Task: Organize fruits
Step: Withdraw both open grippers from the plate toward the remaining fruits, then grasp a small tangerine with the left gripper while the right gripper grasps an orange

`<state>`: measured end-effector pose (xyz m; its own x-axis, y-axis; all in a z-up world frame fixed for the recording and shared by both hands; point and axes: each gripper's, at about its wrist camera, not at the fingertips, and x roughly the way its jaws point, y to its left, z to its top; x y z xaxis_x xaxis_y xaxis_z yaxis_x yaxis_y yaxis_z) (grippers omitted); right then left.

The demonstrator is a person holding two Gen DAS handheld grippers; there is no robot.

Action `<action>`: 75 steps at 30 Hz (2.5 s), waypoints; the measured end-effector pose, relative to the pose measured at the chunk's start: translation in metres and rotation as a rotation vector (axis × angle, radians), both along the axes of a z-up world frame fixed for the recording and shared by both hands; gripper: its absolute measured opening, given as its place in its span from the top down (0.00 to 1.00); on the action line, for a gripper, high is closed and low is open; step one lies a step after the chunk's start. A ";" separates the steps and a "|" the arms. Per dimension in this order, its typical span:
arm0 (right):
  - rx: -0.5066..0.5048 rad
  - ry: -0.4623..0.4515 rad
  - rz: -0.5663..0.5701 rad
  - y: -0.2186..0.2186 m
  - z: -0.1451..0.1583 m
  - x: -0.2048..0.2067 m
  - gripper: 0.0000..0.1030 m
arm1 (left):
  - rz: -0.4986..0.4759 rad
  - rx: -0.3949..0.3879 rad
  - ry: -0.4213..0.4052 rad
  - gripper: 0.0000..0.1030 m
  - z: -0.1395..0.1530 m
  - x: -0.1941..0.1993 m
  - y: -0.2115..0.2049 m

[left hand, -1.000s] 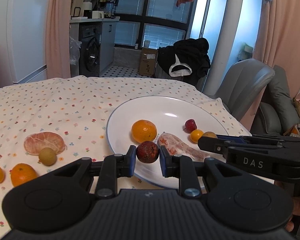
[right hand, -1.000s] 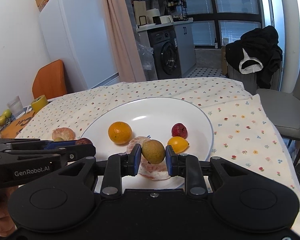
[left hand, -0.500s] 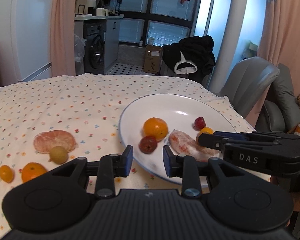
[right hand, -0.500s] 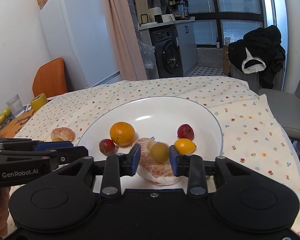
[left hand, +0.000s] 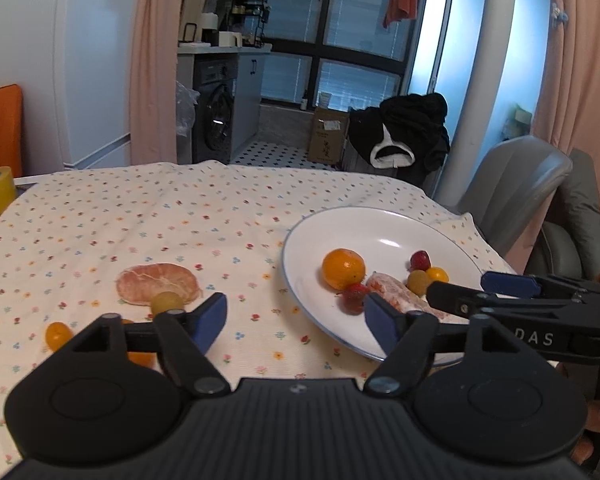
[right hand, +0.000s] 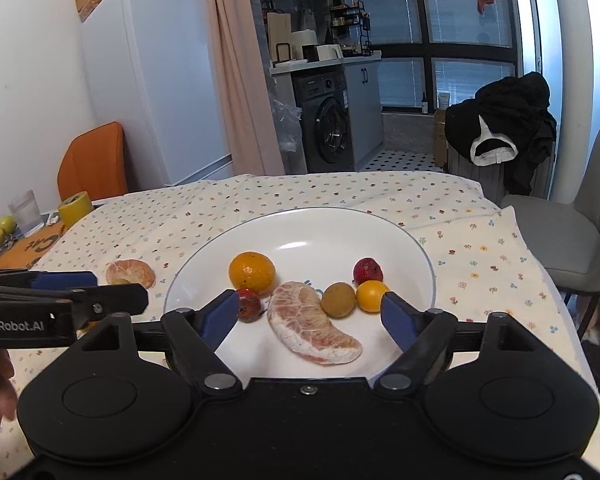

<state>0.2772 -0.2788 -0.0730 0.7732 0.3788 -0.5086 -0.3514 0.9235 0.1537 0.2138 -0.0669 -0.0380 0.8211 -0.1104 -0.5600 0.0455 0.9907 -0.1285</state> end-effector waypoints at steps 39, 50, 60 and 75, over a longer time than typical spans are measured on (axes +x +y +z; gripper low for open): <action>0.040 -0.020 0.184 0.074 0.024 -0.041 0.00 | 0.237 -0.033 -0.051 0.06 0.026 -0.069 0.100; 0.049 0.017 0.216 0.097 0.021 -0.034 0.00 | 0.272 -0.034 -0.038 0.06 0.017 -0.074 0.121; 0.054 0.029 0.280 0.117 0.019 -0.031 0.02 | 0.296 -0.052 -0.015 0.08 0.002 -0.067 0.136; 0.032 0.091 0.389 0.157 0.004 -0.017 0.25 | 0.275 -0.087 0.028 0.45 -0.020 -0.050 0.149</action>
